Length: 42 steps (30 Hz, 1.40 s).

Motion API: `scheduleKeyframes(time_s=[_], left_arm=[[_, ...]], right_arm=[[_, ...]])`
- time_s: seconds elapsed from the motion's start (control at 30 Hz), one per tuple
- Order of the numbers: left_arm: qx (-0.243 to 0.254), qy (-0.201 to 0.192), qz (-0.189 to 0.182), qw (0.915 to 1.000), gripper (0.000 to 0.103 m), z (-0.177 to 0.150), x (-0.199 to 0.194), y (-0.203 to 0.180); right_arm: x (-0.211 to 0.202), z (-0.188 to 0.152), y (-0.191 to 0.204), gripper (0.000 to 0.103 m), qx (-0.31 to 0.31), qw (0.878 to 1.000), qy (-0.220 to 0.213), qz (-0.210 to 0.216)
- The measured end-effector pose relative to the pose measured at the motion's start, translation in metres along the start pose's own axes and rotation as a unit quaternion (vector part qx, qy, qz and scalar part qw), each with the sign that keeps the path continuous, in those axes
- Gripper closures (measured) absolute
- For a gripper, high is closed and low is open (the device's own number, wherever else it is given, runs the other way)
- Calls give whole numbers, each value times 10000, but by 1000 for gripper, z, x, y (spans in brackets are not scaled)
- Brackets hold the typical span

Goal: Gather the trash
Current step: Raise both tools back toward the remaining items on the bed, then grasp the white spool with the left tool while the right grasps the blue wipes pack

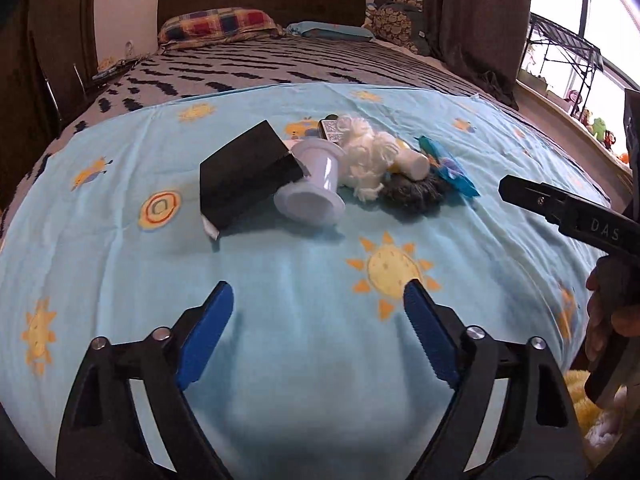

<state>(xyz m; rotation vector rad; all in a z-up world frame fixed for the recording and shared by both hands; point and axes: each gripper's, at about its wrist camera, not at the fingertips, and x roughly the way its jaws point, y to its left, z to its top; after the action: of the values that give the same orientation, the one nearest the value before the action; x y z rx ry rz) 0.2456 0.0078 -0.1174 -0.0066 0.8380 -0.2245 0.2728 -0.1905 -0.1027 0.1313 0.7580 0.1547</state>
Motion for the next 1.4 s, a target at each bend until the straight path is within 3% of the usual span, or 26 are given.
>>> scheduleKeyframes(time_s=[0.33,0.7,0.73,0.8,0.83,0.9,1.4], left_arm=[[-184,220,86,9996,29,31,47,7],[-7,266,102,9996,29,54,62,3],[-13,282,84,9996,35,55,64,4],[-24,335,39,9994,48,56,67,5],[-28,343,69,9994,53,57,67,5],[-22,339,116,9994,58,57,67,7],[380,-36,149,9992,58,33,9,-6]], right_arm=[[43,29,2,37,394,9987,252,224],[90,41,-6,40,828,9927,853,222],[91,40,-6,40,821,9928,851,203],[91,39,-4,45,752,9939,799,146],[90,39,-4,56,721,9941,800,125],[89,39,-4,58,690,9944,784,179],[24,25,-4,61,222,9984,420,297]])
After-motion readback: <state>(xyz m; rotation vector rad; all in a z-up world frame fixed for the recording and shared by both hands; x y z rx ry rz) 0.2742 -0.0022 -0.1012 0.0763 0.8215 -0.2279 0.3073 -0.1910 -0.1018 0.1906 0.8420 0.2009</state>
